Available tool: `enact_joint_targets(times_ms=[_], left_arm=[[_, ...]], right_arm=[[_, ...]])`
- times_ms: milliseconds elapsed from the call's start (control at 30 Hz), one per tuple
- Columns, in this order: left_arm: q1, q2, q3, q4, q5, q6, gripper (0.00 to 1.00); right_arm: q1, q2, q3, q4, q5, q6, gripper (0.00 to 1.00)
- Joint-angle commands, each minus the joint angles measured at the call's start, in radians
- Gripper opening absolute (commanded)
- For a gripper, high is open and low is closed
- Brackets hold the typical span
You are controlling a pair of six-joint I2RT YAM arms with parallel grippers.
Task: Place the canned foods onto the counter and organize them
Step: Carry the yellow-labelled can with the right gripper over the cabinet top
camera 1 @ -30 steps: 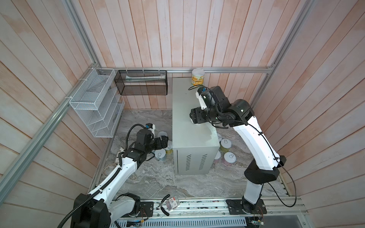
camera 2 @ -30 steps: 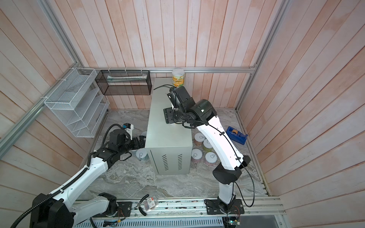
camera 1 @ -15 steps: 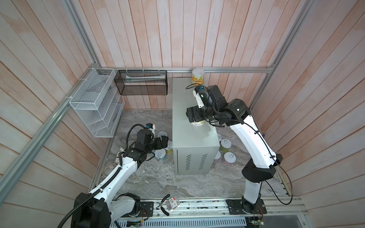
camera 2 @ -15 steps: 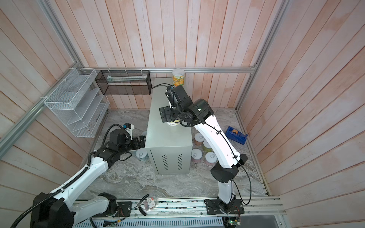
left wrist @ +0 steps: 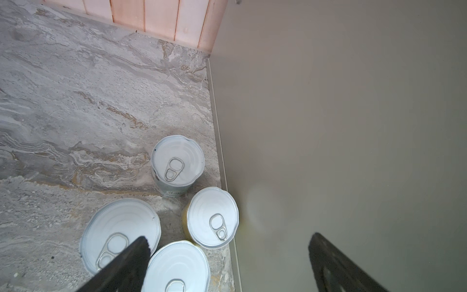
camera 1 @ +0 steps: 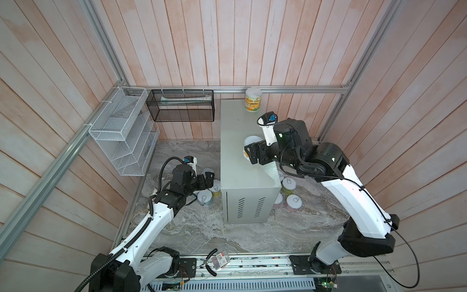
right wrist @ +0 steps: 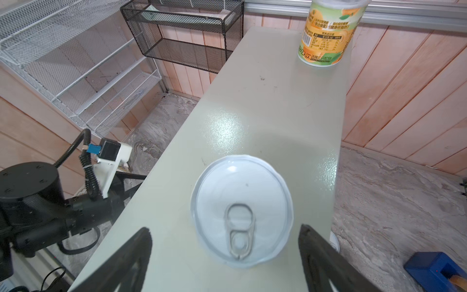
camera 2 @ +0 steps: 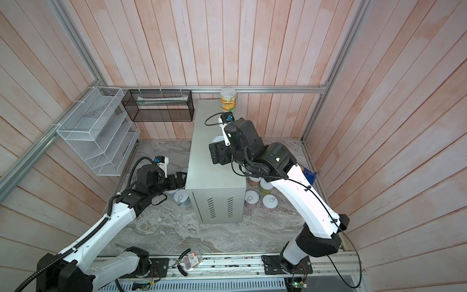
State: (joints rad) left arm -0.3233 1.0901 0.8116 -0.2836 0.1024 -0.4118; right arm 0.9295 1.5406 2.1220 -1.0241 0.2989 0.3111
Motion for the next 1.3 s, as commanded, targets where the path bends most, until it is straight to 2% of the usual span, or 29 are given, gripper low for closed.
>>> enact_joint_targets(times_ms=[0,233,333,400,567,767,1033,1267], left_arm=[[0.004,-0.024,-0.033,0.001,-0.017,-0.004,1.0],[0.005,-0.023,-0.048,0.009,-0.006,-0.007,0.99],[0.005,-0.012,-0.049,0.015,0.005,-0.007,0.99],[0.005,-0.007,-0.05,0.02,0.006,-0.007,0.99],[0.005,-0.004,-0.05,0.023,0.014,-0.007,0.99],[0.006,-0.004,-0.051,0.022,0.013,0.002,0.99],[0.005,-0.003,-0.052,0.027,0.02,0.002,0.99],[0.007,-0.006,-0.054,0.027,0.014,0.008,0.99]], right_arm=[[0.018,-0.047,-0.097,0.064,0.04,0.045,0.84],[0.018,-0.096,-0.255,0.148,0.046,0.068,0.73],[0.014,-0.081,-0.254,0.166,0.053,0.05,0.67],[0.003,-0.067,-0.245,0.177,0.055,0.04,0.58],[-0.039,-0.021,-0.213,0.207,0.028,0.008,0.54],[-0.072,0.068,-0.138,0.235,-0.004,-0.036,0.52],[-0.117,0.198,-0.035,0.316,0.055,-0.084,0.53],[-0.177,0.32,0.056,0.403,0.042,-0.106,0.53]])
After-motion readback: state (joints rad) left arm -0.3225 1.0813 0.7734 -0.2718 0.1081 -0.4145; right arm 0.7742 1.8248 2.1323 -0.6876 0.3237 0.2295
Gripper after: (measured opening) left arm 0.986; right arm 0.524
